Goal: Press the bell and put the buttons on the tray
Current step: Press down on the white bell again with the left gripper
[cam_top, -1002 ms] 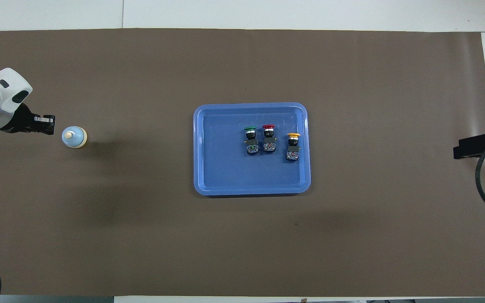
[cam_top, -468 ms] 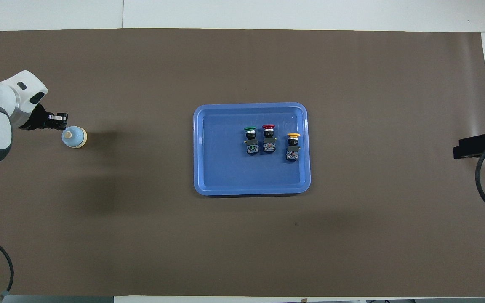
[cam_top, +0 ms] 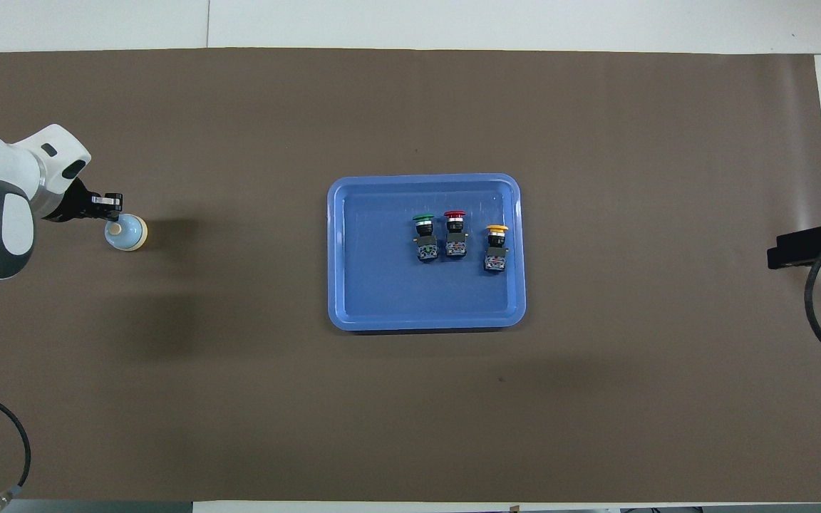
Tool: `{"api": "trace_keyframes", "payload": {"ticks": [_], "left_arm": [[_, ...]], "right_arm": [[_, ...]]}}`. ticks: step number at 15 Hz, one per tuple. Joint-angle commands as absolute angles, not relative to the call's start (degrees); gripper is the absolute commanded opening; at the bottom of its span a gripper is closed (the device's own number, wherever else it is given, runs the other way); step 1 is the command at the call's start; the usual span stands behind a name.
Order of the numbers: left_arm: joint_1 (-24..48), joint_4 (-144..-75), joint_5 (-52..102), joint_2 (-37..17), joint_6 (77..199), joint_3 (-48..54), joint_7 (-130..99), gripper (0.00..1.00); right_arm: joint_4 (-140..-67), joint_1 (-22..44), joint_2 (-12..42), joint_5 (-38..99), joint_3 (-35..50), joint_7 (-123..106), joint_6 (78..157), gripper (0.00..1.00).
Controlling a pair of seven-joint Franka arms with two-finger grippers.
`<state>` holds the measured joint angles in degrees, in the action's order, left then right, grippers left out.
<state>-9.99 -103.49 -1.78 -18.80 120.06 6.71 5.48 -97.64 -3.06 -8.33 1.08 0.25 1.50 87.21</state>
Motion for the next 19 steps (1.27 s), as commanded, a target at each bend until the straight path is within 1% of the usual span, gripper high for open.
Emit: {"api": "trace_keyframes", "payload": {"ticks": [1,4,7,12,14,15,17,19], "left_arm": [[-9.6,-97.6,-3.2,-18.5,112.4,6.4,5.6,0.0],[-9.6,-99.4,-3.1,-18.0,114.2,6.5,5.6,0.0],[-10.0,-107.2,-3.1,-15.9,122.7,6.5,5.5,0.0],[-9.9,-112.1,-3.1,-15.8,127.9,6.5,5.2,0.0],[-9.8,-111.3,-3.1,-15.8,126.4,6.4,5.2,0.0],[-9.7,-109.3,-3.1,-15.7,123.4,6.4,5.2,0.0],[-9.7,-102.3,-3.1,-15.4,114.0,6.5,5.4,0.0],[-9.6,-97.2,-3.1,-13.4,107.3,6.6,5.4,0.0]], "right_arm": [[-98.4,-3.9,-9.1,1.4,0.7,-0.3,86.8,1.0],[-98.4,-3.9,-9.1,1.4,0.7,-0.3,86.8,1.0],[-98.4,-3.9,-9.1,1.4,0.7,-0.3,86.8,1.0],[-98.5,-3.9,-9.1,1.4,0.7,-0.3,86.8,1.0],[-98.4,-3.9,-9.1,1.4,0.7,-0.2,86.8,1.0],[-98.4,-3.9,-9.1,1.4,0.7,-0.2,86.7,1.0],[-98.4,-3.9,-9.1,1.4,0.7,-0.3,86.8,1.0],[-98.4,-3.9,-9.1,1.4,0.7,-0.3,86.8,1.0]]}}
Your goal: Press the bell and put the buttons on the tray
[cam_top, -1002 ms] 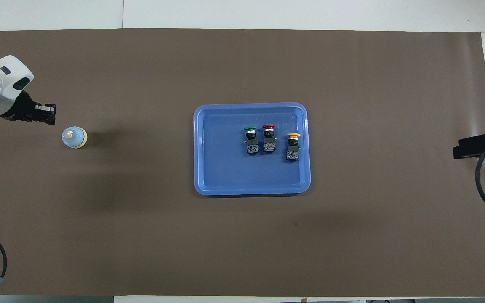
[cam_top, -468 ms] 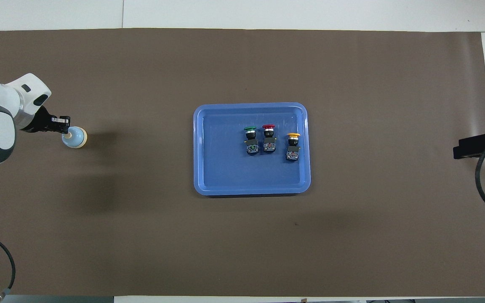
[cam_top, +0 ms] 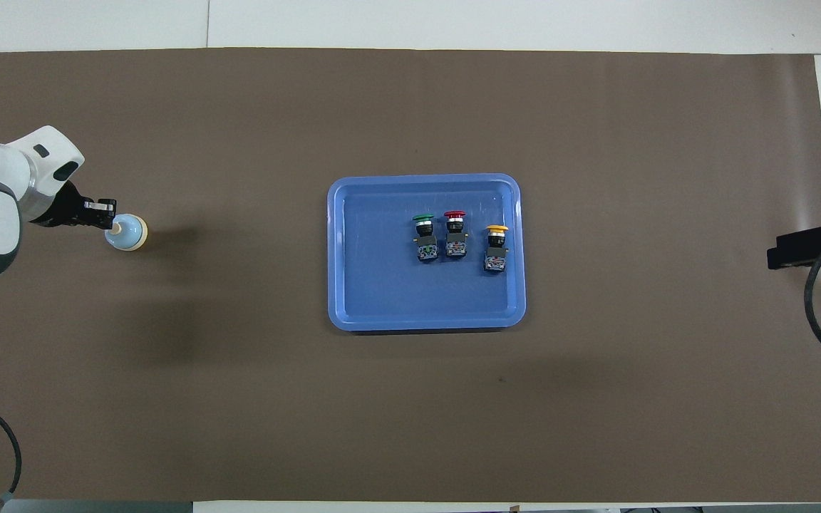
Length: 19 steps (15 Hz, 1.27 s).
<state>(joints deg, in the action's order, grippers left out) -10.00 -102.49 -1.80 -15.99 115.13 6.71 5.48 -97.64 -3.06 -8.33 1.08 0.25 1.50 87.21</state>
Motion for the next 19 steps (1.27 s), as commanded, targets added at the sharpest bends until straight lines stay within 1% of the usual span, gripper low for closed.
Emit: {"api": "trace_keyframes", "payload": {"ticks": [1,2,3,4,5,6,7,9,11,15,19], "left_arm": [[-9.6,-95.8,-3.1,-11.5,105.0,6.6,5.4,0.0],[-9.7,-95.6,-2.9,-9.7,103.9,6.6,5.5,0.0],[-9.7,-95.9,-2.4,-4.4,101.6,6.7,5.5,0.0],[-9.6,-95.6,-2.4,-1.4,99.1,6.9,5.5,0.01],[-9.5,-95.5,-2.2,0.3,97.5,7.0,5.3,0.21],[-9.4,-95.6,-2.0,2.5,96.2,7.1,5.3,0.63],[-8.9,-95.9,-1.9,4.3,95.2,7.1,5.3,1.0],[-7.8,-96.0,-1.2,6.1,92.7,7.1,5.2,1.0],[-7.8,-96.2,3.1,6.1,93.1,7.0,4.7,1.0],[-6.2,-94.1,2.9,3.4,91.9,7.2,4.7,1.0],[-6.2,-94.1,3.0,3.7,89.0,7.1,4.7,1.0]], "right_arm": [[-98.4,-3.9,-9.1,1.4,0.7,-0.2,86.8,1.0],[-98.4,-3.9,-9.1,1.4,0.7,-0.3,86.8,1.0],[-98.5,-3.9,-9.1,1.4,0.7,-0.3,86.8,1.0],[-98.4,-3.9,-9.1,1.4,0.7,-0.3,86.7,1.0],[-98.4,-3.9,-9.1,1.4,0.7,-0.3,86.8,1.0],[-98.4,-3.9,-9.1,1.4,0.6,-0.3,86.8,1.0],[-98.4,-3.9,-9.1,1.4,0.7,-0.3,86.8,1.0],[-98.4,-3.9,-9.1,1.4,0.7,-0.3,86.7,1.0],[-98.4,-3.9,-9.1,1.4,0.7,-0.3,86.7,1.0],[-98.5,-3.9,-9.1,1.4,0.7,-0.2,86.8,1.0],[-98.5,-3.9,-9.1,1.4,0.7,-0.2,86.7,1.0]]}}
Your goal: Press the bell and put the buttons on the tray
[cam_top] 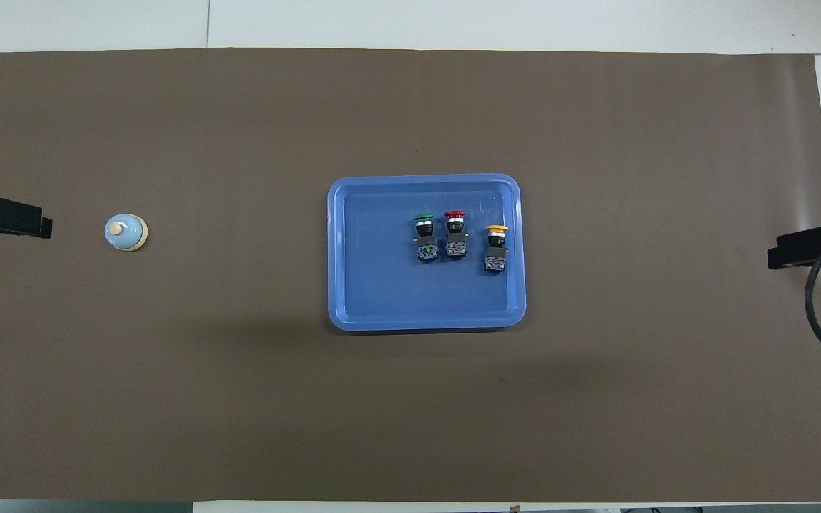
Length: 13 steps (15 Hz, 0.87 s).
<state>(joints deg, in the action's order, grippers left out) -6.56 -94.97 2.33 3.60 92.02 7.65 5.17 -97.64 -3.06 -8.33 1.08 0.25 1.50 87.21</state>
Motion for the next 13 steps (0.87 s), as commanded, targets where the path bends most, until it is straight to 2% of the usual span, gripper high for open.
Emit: {"api": "trace_keyframes", "payload": {"ticks": [1,13], "left_arm": [[-6.2,-94.1,2.9,3.8,87.6,7.1,4.7,1.0],[-7.0,-94.7,2.2,4.5,85.0,6.6,4.6,1.0]], "right_arm": [[-98.4,-3.9,-9.1,1.4,0.7,-0.2,86.8,1.0],[-98.4,-3.8,-9.1,1.4,0.6,-0.2,86.8,1.0]]}}
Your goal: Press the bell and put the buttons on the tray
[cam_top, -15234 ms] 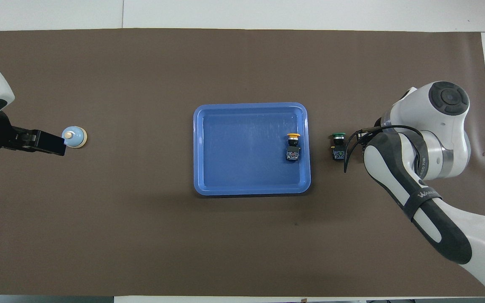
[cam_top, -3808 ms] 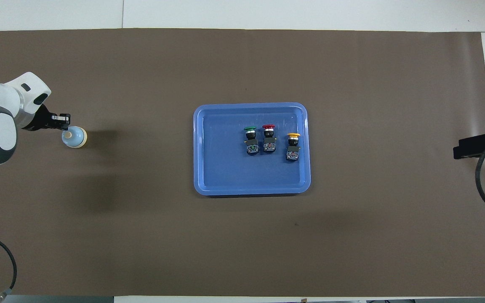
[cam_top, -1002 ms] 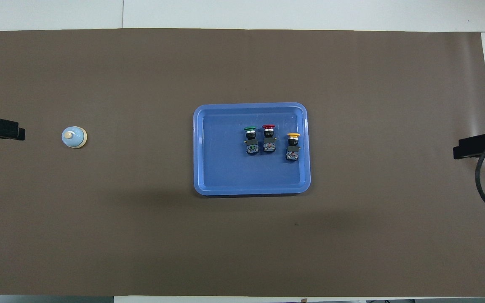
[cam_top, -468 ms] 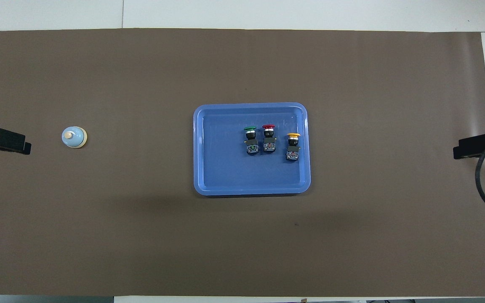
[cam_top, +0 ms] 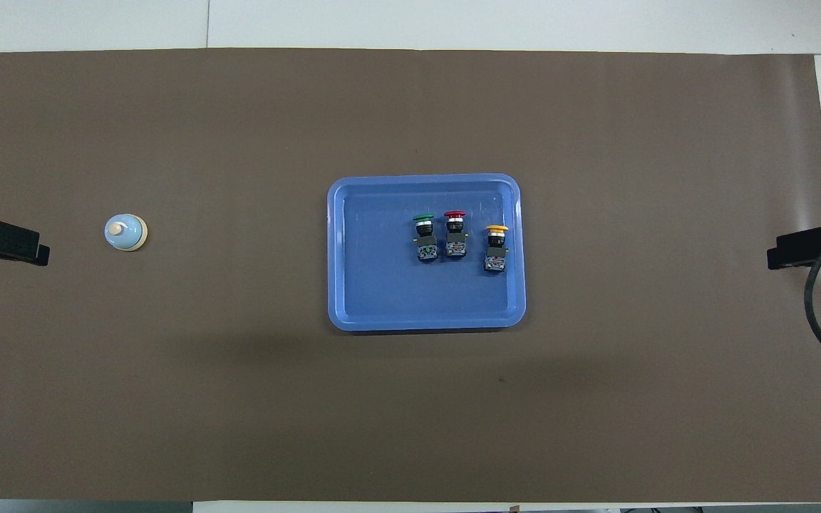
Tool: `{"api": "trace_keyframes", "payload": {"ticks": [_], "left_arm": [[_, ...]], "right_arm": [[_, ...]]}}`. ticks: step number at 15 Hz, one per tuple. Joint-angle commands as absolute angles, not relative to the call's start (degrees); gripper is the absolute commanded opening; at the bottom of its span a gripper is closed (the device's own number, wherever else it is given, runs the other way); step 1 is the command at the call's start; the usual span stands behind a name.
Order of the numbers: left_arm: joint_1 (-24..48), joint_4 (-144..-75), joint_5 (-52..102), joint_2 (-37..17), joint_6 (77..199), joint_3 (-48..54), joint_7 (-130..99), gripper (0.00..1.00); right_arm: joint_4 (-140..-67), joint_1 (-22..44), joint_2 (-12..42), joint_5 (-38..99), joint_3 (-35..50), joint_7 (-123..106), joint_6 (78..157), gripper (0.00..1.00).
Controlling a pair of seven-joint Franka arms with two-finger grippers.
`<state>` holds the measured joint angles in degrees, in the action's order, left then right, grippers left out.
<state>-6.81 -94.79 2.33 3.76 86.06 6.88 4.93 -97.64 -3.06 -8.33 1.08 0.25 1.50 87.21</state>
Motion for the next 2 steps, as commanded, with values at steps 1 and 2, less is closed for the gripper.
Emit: {"api": "trace_keyframes", "payload": {"ticks": [1,2], "left_arm": [[-7.2,-94.7,2.2,4.5,85.2,6.6,4.6,1.0],[-7.2,-94.7,2.2,4.5,85.2,6.5,4.7,1.0]], "right_arm": [[-98.4,-3.9,-9.1,1.4,0.7,-0.2,86.8,1.0],[-98.4,-3.9,-9.1,1.4,0.7,-0.3,86.7,1.0]]}}
